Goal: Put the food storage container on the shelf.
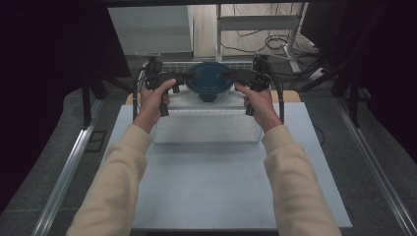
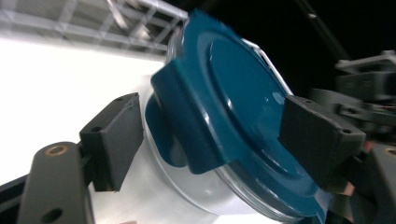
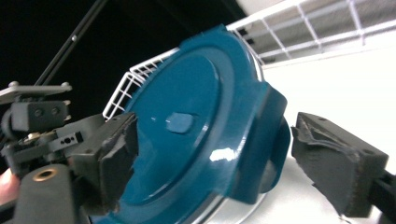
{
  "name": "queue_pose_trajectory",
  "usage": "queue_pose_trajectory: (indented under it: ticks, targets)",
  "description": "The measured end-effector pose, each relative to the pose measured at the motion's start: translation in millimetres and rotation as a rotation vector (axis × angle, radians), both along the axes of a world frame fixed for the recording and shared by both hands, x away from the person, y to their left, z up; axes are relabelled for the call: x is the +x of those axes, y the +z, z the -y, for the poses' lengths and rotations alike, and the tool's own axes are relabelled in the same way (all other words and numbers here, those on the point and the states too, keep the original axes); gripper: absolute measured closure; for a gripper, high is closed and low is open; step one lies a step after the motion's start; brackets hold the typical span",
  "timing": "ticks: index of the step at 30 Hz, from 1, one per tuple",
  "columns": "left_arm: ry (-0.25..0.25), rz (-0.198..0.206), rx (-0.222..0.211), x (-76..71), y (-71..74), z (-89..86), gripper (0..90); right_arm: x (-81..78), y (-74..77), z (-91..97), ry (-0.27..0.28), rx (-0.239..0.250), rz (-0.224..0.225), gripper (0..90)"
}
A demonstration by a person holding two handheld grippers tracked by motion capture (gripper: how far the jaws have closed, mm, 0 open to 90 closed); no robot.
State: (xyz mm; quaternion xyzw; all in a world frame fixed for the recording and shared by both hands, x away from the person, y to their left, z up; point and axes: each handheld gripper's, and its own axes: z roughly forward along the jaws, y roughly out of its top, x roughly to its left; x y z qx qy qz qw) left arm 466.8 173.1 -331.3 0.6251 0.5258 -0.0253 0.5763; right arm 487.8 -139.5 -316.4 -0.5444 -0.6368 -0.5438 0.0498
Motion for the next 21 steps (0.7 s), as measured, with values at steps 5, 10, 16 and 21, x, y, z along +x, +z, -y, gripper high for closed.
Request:
queue_pose_trajectory:
  ticks: [5,10,16,21]
  targets:
    - [0.003,0.061,0.047,-15.4,11.3,-6.3,19.2,-13.7,13.5,7.8,0.016,-0.043,0.073,13.2]
    - [-0.017,0.099,0.094,-33.1,21.1,-15.3,19.8,-31.1,22.5,16.7,0.066,-0.122,0.165,14.1]
    - [-0.052,0.135,0.114,-58.1,25.7,-25.9,21.3,-55.1,26.0,21.7,0.109,-0.183,0.241,14.7]
    - [-0.069,0.189,0.178,-89.8,24.6,-32.3,22.2,-82.1,22.6,27.9,0.151,-0.225,0.293,14.8]
